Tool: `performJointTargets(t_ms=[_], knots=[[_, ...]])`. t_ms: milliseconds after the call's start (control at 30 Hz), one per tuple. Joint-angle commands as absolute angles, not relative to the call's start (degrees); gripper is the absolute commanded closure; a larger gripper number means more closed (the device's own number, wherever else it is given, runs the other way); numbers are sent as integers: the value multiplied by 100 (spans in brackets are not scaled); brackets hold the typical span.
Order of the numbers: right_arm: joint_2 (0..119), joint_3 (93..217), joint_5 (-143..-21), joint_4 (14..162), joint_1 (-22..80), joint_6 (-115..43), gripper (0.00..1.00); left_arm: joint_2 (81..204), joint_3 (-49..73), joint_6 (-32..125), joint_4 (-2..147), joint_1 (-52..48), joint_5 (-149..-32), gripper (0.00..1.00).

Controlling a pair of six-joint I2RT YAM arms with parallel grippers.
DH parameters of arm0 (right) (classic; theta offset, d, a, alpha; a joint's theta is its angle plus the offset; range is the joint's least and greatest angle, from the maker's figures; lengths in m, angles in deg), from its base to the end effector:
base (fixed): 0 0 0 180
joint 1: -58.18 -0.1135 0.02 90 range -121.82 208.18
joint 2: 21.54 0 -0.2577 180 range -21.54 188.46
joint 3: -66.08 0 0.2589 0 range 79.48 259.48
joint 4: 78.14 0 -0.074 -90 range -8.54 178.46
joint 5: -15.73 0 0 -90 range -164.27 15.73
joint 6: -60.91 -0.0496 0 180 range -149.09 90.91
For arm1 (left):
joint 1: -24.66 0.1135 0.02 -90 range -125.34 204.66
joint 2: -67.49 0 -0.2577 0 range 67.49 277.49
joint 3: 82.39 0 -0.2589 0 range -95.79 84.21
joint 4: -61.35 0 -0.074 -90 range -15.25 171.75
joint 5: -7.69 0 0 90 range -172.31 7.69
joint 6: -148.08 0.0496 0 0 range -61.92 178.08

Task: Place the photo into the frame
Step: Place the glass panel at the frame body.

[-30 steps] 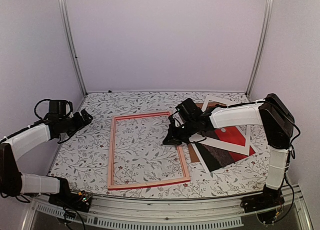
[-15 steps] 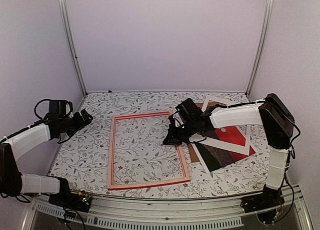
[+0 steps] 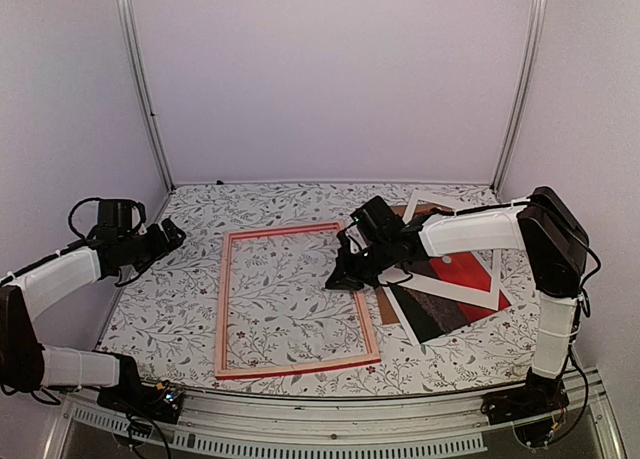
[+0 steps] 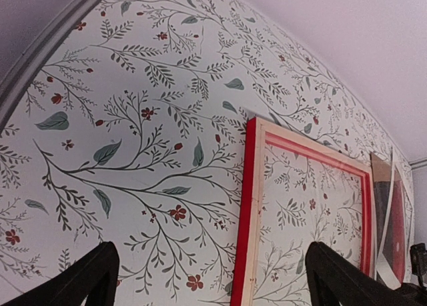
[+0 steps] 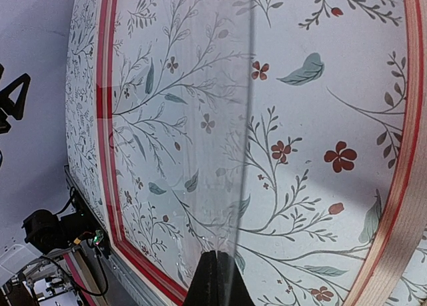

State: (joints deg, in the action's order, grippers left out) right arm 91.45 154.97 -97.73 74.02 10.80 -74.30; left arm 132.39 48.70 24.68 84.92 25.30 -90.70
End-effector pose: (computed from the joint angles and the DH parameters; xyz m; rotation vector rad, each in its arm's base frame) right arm 0.2771 0.3303 0.1509 -0.2504 2.7615 1.0864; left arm 0.2545 -0.0044 0.1972 -0.5957 2.2169 -0.4662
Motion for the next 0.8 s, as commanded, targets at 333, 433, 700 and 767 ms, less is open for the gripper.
performJointTargets(t_ms=[333,433,700,767], knots=[[8905,15438,-9574,7420,1044,-7471,100,13244,4829,2546,8429,2483,-9049,0],[8903,15428,-9559,7415,1029,-7471,100,13244,4841,2546,8427,2483,-9057,0],[8852,15380,-9497,7409,1035,-7496,100,13235,4830,2540,8427,2483,-9058,0],[8828,15363,-9480,7413,1032,-7504,100,13235,4824,2542,8432,2482,-9067,0]])
